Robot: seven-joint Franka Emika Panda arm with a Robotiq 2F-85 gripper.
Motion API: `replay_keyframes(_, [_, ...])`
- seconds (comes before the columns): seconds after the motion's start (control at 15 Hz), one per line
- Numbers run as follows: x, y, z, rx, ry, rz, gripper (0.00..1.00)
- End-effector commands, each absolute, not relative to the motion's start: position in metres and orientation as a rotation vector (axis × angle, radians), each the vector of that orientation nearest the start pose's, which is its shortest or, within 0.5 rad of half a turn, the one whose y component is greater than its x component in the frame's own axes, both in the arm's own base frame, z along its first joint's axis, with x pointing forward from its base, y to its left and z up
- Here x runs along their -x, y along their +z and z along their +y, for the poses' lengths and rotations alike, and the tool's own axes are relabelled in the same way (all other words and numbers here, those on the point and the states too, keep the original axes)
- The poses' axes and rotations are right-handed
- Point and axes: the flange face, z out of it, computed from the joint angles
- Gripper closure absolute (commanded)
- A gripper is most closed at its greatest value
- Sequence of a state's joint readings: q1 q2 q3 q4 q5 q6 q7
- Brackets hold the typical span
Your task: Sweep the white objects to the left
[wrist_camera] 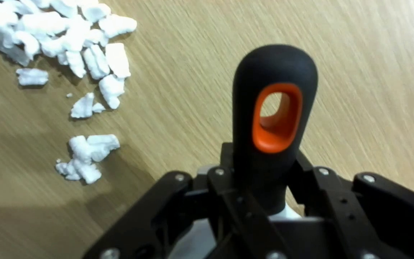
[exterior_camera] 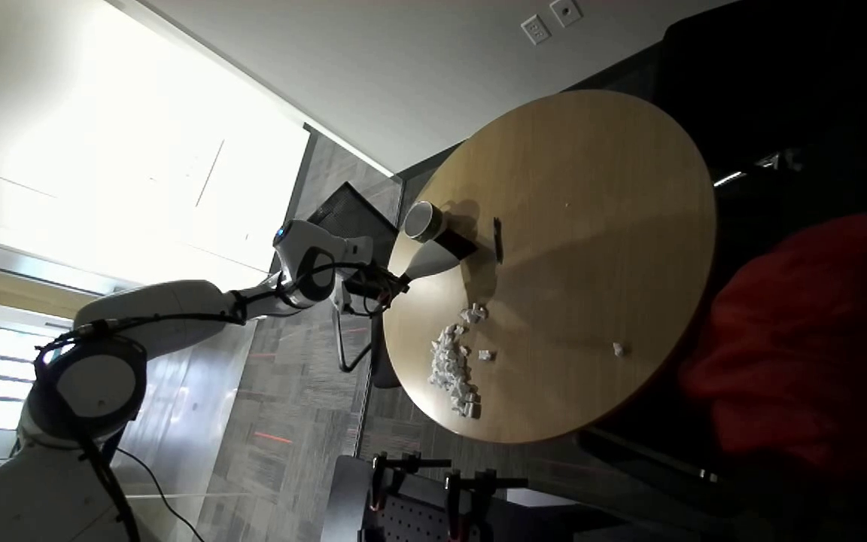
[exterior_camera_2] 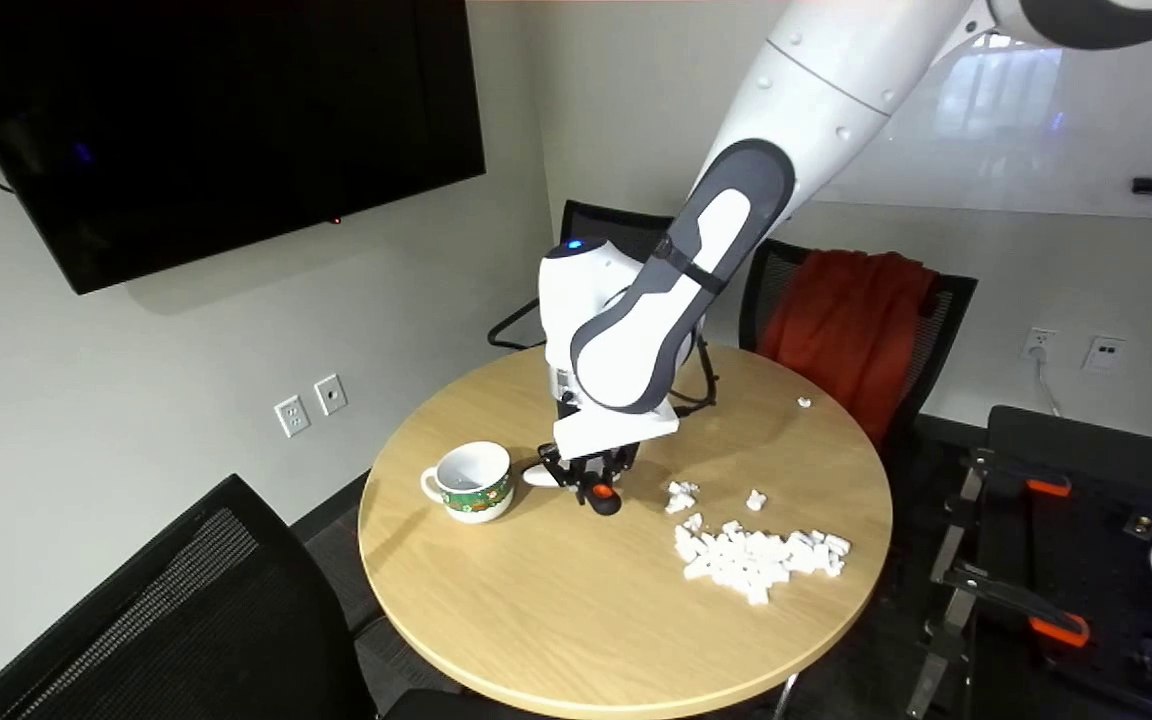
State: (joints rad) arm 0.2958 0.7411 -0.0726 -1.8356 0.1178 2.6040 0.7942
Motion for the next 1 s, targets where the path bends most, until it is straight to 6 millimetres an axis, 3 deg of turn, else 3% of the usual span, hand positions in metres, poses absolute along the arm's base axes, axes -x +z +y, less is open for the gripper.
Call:
replay_keyframes(0.0, [-0.644, 0.099, 0.156, 2.977, -0.087, 1.005, 0.88])
replay_keyframes(0.47, [-0.647, 0.041, 0.184, 2.999, -0.009, 0.935, 0.88])
replay_keyframes(0.53, [-0.647, 0.036, 0.186, 2.997, -0.002, 0.931, 0.72])
replay_keyframes(0.6, [-0.647, 0.033, 0.188, 2.995, 0.006, 0.925, 0.38])
replay_keyframes(0.67, [-0.646, 0.031, 0.190, 2.992, 0.010, 0.919, 0.37])
replay_keyframes(0.8, [-0.645, 0.035, 0.194, 2.988, 0.004, 0.906, 0.23])
replay_keyframes(0.93, [-0.637, 0.054, 0.196, 2.979, -0.003, 0.882, 0.08])
